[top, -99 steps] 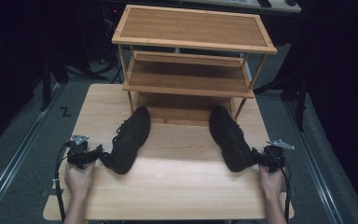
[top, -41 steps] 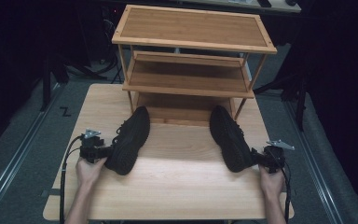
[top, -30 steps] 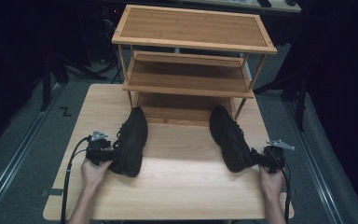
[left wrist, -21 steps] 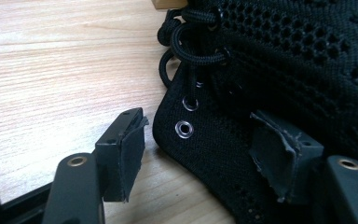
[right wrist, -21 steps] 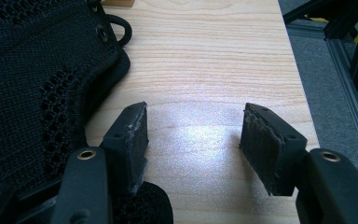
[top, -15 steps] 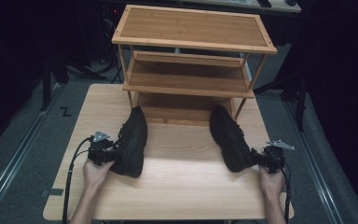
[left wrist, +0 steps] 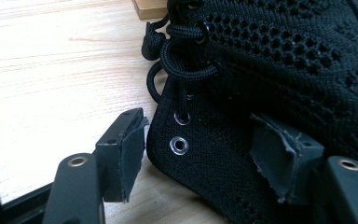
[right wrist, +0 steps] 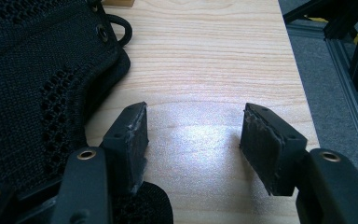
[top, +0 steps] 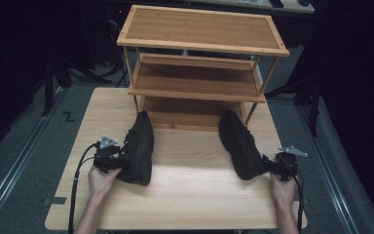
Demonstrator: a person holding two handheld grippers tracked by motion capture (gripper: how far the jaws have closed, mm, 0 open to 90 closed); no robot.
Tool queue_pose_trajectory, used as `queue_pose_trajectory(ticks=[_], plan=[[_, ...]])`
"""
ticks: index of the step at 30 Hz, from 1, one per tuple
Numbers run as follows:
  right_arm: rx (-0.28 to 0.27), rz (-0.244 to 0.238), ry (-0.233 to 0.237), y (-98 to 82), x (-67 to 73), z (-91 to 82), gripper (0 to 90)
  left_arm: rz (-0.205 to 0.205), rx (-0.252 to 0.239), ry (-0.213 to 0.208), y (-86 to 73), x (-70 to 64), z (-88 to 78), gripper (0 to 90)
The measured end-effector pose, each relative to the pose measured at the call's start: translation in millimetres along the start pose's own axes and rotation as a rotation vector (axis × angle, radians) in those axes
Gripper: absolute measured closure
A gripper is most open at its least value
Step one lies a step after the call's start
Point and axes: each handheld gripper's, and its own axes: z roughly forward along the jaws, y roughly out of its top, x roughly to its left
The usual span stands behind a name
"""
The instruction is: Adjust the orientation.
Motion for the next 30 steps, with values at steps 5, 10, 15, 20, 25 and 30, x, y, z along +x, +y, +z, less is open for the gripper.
queue_pose_trajectory(ticks=[5,10,15,20,25,30], plan=[[0.0,0.0,-0.001,0.0,0.2,0.0,41.5,0.0,-0.001,-0.006,0.5,-0.8,0.3,35.5],[0.0,-0.001,-0.001,0.0,0.2,0.0,41.5,-0.016,-0.028,-0.018,2.6,-0.4,-1.7,35.7],[0.0,0.0,-0.001,0.0,0.2,0.0,41.5,0.007,-0.018,-0.018,8.8,-3.9,-2.6,35.8],[0.0,-0.001,0.0,0.0,0.0,0.0,41.5,0.021,-0.02,-0.022,13.7,-7.6,-2.6,35.7],[0.0,0.0,0.0,0.0,0.2,0.0,41.5,0.014,-0.027,-0.035,14.4,-7.4,-2.9,35.8],[0.001,-0.005,-0.002,0.1,0.4,0.1,41.5,0.007,-0.034,-0.046,15.1,-7.8,-2.4,35.9]])
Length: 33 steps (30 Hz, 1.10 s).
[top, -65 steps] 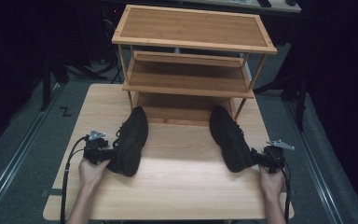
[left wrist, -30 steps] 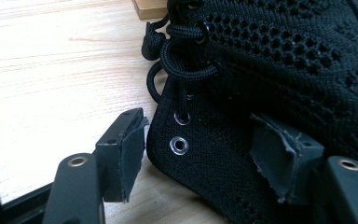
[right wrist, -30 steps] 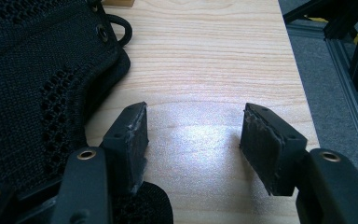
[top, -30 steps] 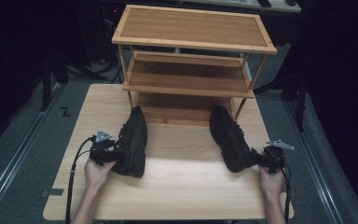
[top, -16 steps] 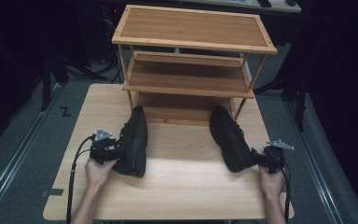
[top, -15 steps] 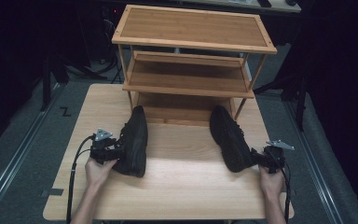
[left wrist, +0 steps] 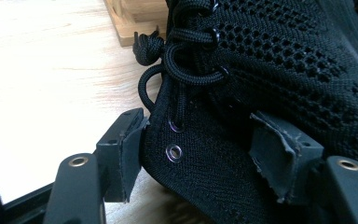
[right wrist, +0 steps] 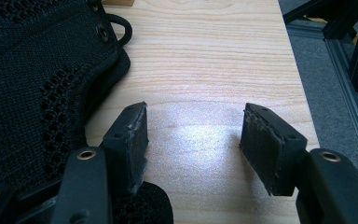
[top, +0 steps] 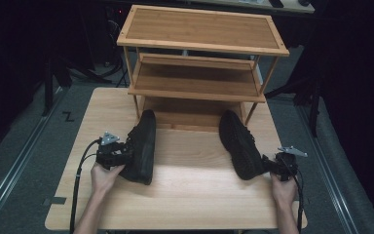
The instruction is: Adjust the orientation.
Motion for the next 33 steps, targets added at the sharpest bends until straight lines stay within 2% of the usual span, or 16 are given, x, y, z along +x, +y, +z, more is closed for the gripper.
queue_pose_trajectory(ticks=[14,19,25,29,33], plan=[[0.0,0.003,0.0,0.0,0.0,-0.1,41.5,0.025,-0.005,-0.038,14.6,-12.5,3.7,35.2],[0.0,-0.001,0.0,0.0,0.0,0.0,41.5,0.042,-0.002,-0.034,18.2,-17.2,4.7,35.0],[0.0,-0.001,0.0,0.0,0.0,0.0,41.5,0.045,0.001,-0.051,22.3,-21.5,7.2,35.0],[0.0,-0.001,0.0,0.0,0.0,0.0,41.5,0.028,-0.016,-0.072,23.5,-23.8,8.8,35.7],[0.0,-0.001,0.0,0.0,0.0,0.0,41.5,0.027,-0.022,-0.079,24.6,-26.5,10.0,37.0]])
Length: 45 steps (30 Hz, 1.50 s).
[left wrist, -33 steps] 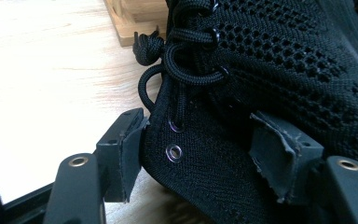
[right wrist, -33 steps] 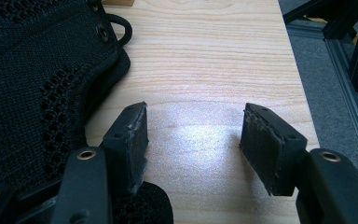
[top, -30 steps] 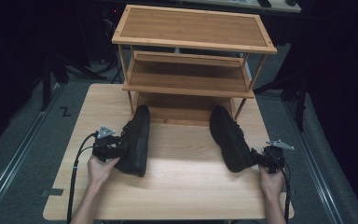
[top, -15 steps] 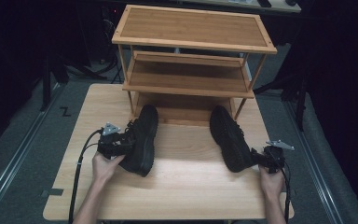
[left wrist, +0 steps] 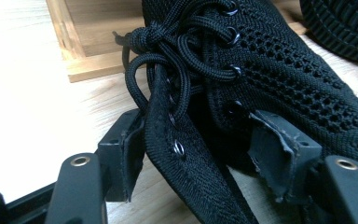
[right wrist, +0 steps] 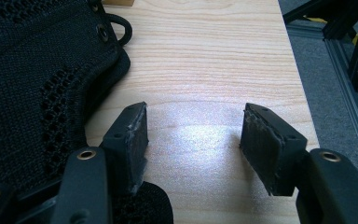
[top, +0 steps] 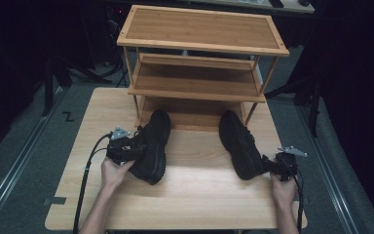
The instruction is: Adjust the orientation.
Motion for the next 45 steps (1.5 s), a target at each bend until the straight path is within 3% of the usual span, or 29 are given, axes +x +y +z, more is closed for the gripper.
queue_pose_trajectory(ticks=[10,15,21,24,29,33,35,42,45], plan=[[0.001,0.003,0.001,-0.1,0.0,-0.1,41.5,-0.019,0.0,-0.014,4.8,-7.5,2.7,43.2],[0.001,0.003,0.001,-0.1,0.0,-0.1,41.5,0.012,0.02,-0.003,13.3,-20.4,8.7,44.1],[-0.001,0.005,0.003,-0.1,-0.2,-0.1,41.4,-0.011,0.017,-0.01,17.5,-30.0,15.7,44.6],[-0.001,0.005,0.003,-0.1,-0.3,-0.1,41.3,-0.004,0.048,-0.003,23.0,-36.2,20.2,43.8],[-0.001,0.006,0.006,-0.1,-0.6,-0.2,41.2,0.002,0.058,-0.01,29.4,-47.8,27.4,43.2],[-0.002,0.009,0.008,-0.1,-0.8,-0.2,41.0,-0.008,0.078,-0.052,31.8,-60.9,38.0,41.4],[-0.001,0.009,0.009,-0.2,-0.9,-0.3,40.9,0.005,0.082,-0.031,34.0,-66.1,40.4,40.9],[-0.001,0.01,0.01,-0.2,-0.9,-0.3,40.9,0.004,0.061,-0.015,39.7,-64.6,30.9,42.3],[-0.001,0.009,0.01,-0.2,-0.9,-0.3,40.9,0.014,0.039,-0.018,43.9,-58.2,16.2,43.1]])
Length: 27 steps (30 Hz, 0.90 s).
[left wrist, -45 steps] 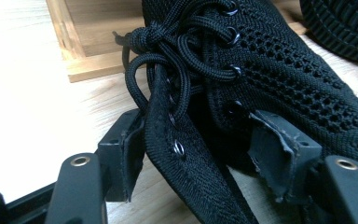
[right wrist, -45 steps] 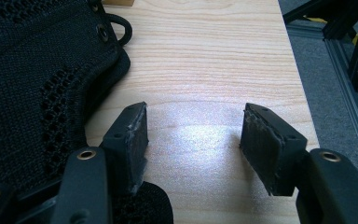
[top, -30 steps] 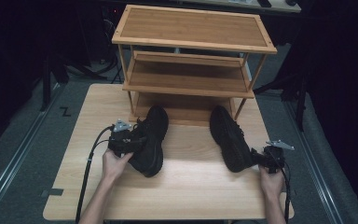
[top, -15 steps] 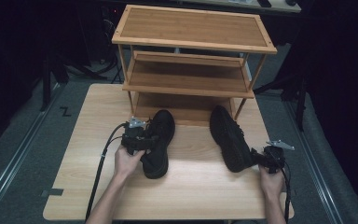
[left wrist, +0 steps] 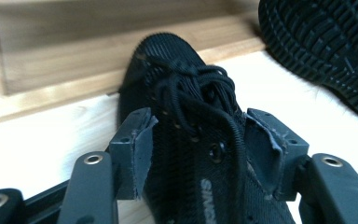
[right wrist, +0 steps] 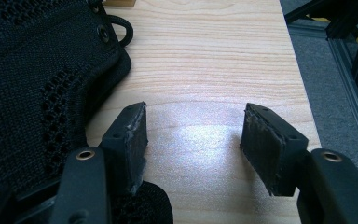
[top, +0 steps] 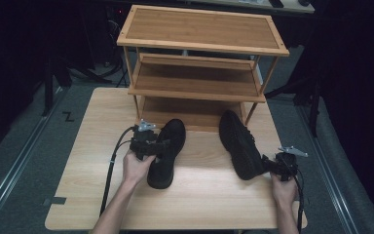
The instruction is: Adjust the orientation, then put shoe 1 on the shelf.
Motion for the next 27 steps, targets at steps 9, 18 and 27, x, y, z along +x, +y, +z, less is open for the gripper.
queue_pose_trajectory(ticks=[9,18,27], plan=[[0.0,0.0,0.0,0.0,0.0,0.0,40.9,0.051,0.06,0.037,-13.3,1.5,2.5,48.0],[0.0,-0.002,-0.001,0.0,0.1,0.0,40.9,0.026,0.038,0.043,-24.3,-1.5,21.2,75.7],[0.0,0.0,0.0,0.0,0.1,-0.1,40.8,-0.033,-0.057,0.051,-25.3,-3.9,16.1,88.2]])
